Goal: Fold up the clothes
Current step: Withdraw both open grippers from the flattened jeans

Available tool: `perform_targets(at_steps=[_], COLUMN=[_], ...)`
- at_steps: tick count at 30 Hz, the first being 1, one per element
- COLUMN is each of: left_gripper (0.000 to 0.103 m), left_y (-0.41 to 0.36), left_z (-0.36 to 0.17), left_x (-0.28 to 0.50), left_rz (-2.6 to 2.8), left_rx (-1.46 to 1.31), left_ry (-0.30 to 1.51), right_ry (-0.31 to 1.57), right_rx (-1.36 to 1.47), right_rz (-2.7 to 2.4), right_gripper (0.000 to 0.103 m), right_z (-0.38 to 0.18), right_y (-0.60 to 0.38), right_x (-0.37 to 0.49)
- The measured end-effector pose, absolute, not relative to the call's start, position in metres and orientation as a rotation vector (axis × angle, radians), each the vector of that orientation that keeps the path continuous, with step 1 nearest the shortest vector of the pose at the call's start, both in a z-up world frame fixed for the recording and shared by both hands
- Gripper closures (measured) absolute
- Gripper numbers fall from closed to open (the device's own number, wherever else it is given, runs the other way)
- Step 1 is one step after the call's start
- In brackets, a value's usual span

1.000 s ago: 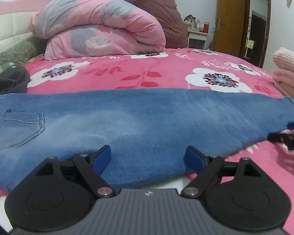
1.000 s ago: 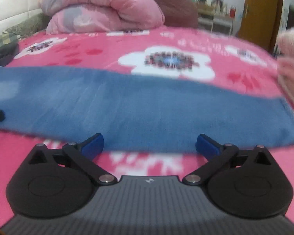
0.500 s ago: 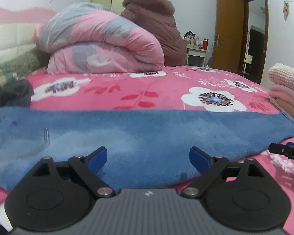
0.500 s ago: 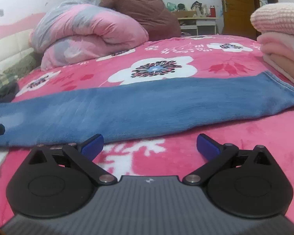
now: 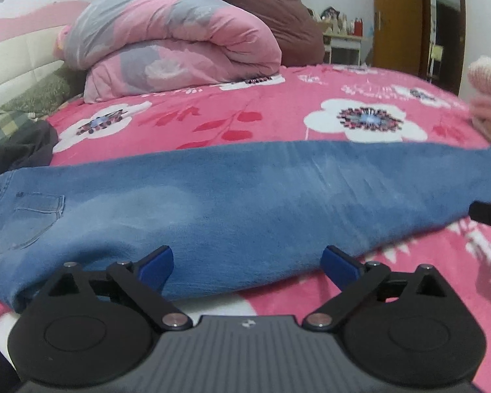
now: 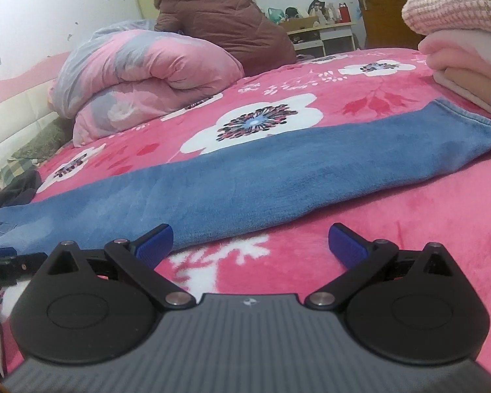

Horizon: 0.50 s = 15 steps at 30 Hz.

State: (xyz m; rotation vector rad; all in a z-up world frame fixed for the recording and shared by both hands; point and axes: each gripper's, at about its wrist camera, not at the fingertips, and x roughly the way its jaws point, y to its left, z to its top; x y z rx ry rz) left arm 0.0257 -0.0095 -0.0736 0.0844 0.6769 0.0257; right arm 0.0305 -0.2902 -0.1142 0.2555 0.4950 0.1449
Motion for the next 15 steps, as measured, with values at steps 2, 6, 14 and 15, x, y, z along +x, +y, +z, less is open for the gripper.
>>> perform_targets(at_steps=[2,6,14,15], left_gripper=[0.001,0.0,0.0,0.0], left_y=[-0.014,-0.021,-0.028,-0.029], left_z=[-0.077,-0.081,-0.084,-0.084], left_x=[0.028,0.03,0.033,0.034], left_rz=[0.039,0.062,0.093,0.098], left_rx=[0.109,0.145,0.137,0.139], left_ry=[0.688,0.697,0.715,0.72], right_ry=[0.497,0.493,0.486,0.488], right_rx=[0.251,0.265,0.305,0.298], right_rz=[0.139,0.141,0.151,0.148], right_gripper=[0.001,0.001,0.001,0.001], right_z=[-0.113,-0.113,-0.114,-0.114], right_y=[-0.289,-0.29,-0.296,-0.295], right_x=[0.029,0.027,0.028,0.028])
